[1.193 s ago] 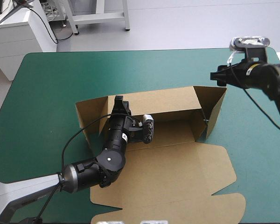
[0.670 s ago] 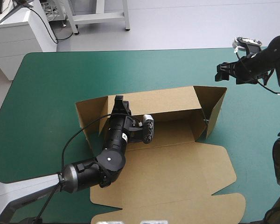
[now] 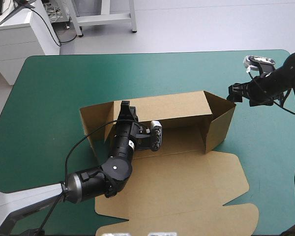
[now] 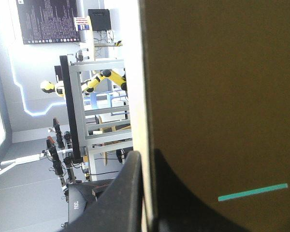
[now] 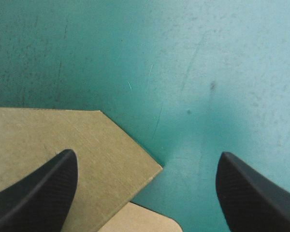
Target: Fold the box
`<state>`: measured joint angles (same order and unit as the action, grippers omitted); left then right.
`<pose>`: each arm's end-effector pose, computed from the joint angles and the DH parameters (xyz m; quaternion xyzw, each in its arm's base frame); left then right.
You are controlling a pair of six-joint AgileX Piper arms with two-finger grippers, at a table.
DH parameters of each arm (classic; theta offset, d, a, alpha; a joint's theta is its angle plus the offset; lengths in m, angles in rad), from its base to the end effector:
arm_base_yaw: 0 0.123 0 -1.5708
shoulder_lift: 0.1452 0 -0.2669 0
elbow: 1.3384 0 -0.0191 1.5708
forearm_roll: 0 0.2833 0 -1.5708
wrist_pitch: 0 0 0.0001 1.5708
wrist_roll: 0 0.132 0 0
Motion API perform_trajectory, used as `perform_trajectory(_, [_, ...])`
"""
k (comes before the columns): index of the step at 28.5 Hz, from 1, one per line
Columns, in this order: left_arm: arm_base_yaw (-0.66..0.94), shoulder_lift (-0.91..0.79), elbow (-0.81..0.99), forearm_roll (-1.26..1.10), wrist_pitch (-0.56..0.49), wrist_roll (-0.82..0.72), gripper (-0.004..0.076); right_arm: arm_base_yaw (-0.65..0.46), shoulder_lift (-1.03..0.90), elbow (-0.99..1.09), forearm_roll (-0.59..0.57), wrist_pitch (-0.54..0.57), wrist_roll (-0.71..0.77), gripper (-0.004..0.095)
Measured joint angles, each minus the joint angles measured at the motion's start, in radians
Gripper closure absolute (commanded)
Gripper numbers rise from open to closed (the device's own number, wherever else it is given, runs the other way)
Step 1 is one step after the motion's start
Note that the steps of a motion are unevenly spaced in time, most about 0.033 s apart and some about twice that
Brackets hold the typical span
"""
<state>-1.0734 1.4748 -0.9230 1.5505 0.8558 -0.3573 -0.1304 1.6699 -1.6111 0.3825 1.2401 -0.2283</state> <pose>0.2553 -0.2612 0.2392 0.6129 0.5273 0.3806 0.4488 0.3960 -0.0049 0.2945 -0.0187 0.9662 0.1536 0.2060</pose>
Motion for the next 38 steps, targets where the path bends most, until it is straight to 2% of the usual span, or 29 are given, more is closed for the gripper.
perform_trajectory(14, [0.0, 0.0, 0.0, 0.0, -0.002, 0.0, 0.0732, -0.002, -0.173, 0.274, 0.032, -0.066, -0.127, 0.0183])
perform_trajectory(24, [0.0, 0.0, 0.0, 0.0, -0.009, 0.0, 0.0732, -0.002, -0.182, 0.431, 0.189, -0.09, -0.3, 0.0183])
perform_trajectory(33, [0.0, 0.0, 0.0, 0.001, -0.013, 0.0, 0.0732, -0.003, -0.188, 0.494, 0.4, -0.097, -0.594, 0.0183])
perform_trajectory(38, [0.0, 0.0, 0.0, 0.001, -0.016, 0.0, 0.0732, -0.003, -0.188, 0.51, 0.428, -0.114, -0.639, 0.0183])
